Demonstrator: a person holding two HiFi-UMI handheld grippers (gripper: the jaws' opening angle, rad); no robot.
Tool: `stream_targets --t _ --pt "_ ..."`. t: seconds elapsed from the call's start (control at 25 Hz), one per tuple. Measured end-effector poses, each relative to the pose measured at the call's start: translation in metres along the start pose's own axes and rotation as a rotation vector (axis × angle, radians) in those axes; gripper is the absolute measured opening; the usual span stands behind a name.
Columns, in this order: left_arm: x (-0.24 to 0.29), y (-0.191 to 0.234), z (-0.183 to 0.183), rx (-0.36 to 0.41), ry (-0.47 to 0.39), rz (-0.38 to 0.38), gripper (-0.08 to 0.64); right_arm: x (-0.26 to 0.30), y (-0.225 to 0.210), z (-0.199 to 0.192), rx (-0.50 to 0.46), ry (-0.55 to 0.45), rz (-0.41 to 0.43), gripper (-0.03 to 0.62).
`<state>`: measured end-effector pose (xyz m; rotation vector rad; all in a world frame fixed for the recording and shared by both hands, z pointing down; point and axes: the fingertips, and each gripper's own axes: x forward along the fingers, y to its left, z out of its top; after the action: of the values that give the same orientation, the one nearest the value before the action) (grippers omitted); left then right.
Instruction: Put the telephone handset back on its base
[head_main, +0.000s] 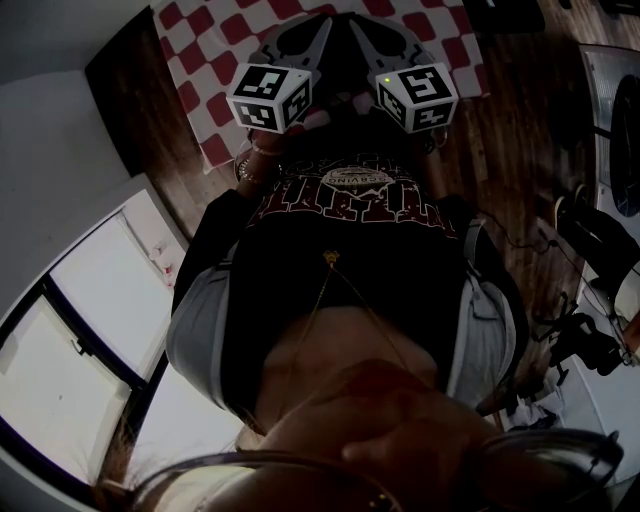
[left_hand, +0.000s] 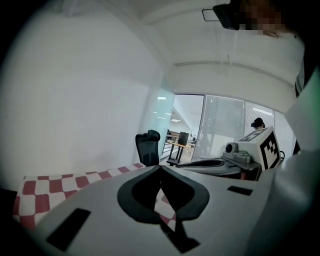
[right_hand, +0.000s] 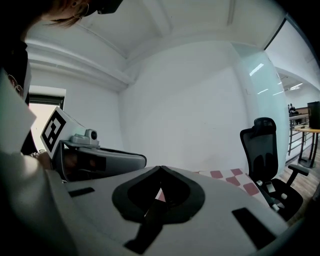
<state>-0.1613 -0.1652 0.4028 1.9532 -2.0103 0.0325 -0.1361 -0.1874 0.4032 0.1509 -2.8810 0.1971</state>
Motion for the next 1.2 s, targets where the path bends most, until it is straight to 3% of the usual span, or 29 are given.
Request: stream_targets --t 1.2 --pt "-0.0026 -0.0036 0.0011 0.019 0.002 -0.004 0.011 -0.0012 0.0062 0.0013 -0.007 0.008 -0.004 0.020"
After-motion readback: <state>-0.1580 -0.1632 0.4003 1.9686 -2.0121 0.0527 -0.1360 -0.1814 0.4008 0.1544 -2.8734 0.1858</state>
